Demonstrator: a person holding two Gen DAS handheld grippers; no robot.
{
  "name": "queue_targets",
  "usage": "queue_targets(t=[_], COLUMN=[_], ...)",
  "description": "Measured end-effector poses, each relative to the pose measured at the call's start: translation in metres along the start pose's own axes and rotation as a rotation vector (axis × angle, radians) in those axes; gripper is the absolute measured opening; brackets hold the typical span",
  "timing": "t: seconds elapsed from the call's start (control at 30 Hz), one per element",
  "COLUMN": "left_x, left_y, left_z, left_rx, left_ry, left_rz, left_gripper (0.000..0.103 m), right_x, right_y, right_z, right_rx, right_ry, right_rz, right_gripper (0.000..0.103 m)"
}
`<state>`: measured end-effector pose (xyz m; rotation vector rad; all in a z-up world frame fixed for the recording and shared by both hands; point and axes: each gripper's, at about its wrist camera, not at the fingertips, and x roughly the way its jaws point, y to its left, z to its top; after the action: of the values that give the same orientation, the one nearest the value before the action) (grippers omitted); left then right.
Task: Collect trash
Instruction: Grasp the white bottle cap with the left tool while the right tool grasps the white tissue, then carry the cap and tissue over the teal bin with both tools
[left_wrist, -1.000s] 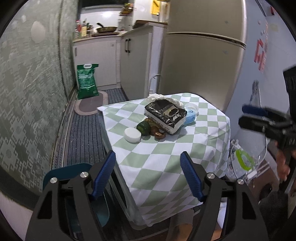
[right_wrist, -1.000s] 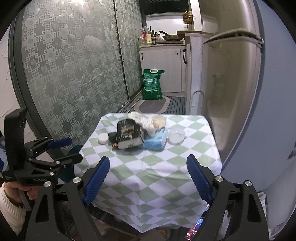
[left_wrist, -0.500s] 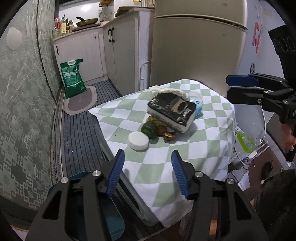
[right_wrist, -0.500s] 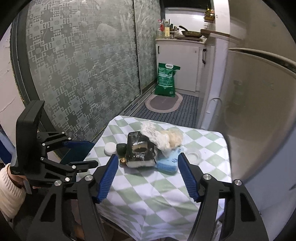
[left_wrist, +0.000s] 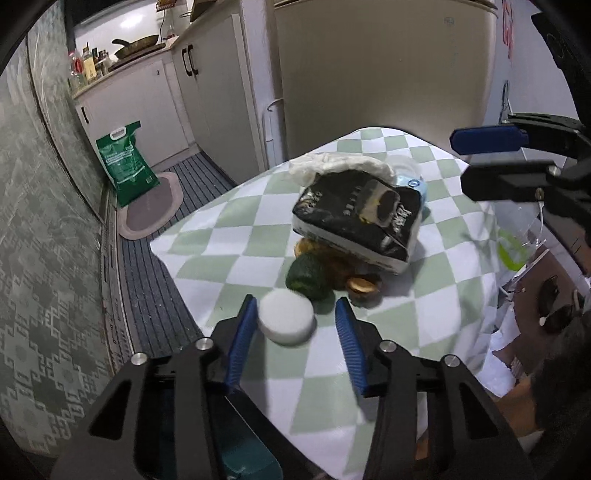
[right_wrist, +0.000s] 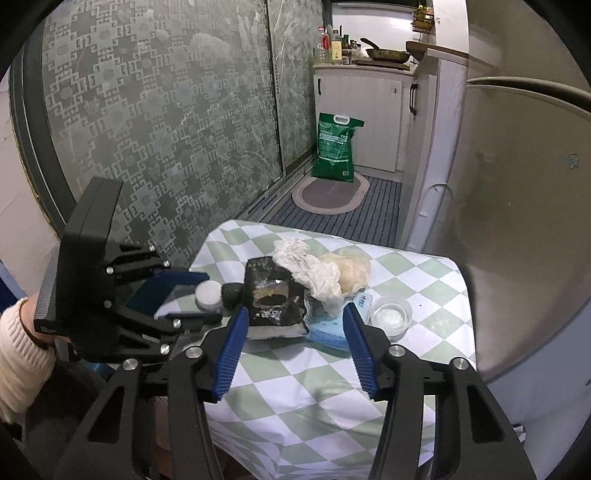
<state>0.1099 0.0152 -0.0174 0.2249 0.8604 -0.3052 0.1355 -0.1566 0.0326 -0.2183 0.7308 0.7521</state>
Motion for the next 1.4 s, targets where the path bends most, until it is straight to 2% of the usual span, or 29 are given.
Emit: queue_targets(t=[0.23, 0.5, 0.67, 0.9, 0.97, 1.03, 1.1, 1.27, 1.4], left_x=[0.004, -0.004, -0.019, -0.041, -0.048, -0.053, -0.056, -0.059, -0.064], left_y=[0.007, 0.01, 0.026, 0.045, 0.047, 0.053, 0.061, 0.087, 0.102], left_z=[0.001, -0.007, -0.014, -0.023, -0.028, -0.035, -0.043, -0.066, -0.084], left_rx=[-0.027, -0.06, -0.157, -0.262, -0.277, -0.3, -0.326, -0.416, -0.458], left_ry=[-0.028, -0.081, -0.139, -0.223, -0.242, -0.256, -0.26, -0.248, -0.239], left_rz=[-0.025, -0.039, -0.053, -0.063, -0.054, -0.048, -0.028, 0.04, 0.104], left_gripper=[0.033, 0.032, 0.032, 0.032, 0.032, 0.032, 0.032, 0.032, 0.032], right_x=[0.014, 0.03, 0.044, 0.066, 0.071, 0.076, 0.075, 0.055, 0.031], right_y=[0.009, 0.014, 0.02, 0.024, 0.022, 0.018, 0.013, 0.007, 0.011], right_z=[0.007, 0.024, 0.03, 0.038, 0.039, 0.039, 0.041, 0.053, 0.066], right_rx=[-0.041, -0.075, -0.095, -0.106, -0.105, -0.094, -0.071, -0.014, 0.003], right_ry=[0.014, 0.02, 0.035, 0.066, 0.08, 0.099, 0.097, 0.044, -0.042], right_rz=[-0.03, -0.065, -0.096, -0.134, -0.163, -0.184, -0.188, -0.214, -0.236], right_gripper=[0.044, 0.038, 0.038, 0.03, 0.029, 0.015, 0.007, 0.004, 0.004])
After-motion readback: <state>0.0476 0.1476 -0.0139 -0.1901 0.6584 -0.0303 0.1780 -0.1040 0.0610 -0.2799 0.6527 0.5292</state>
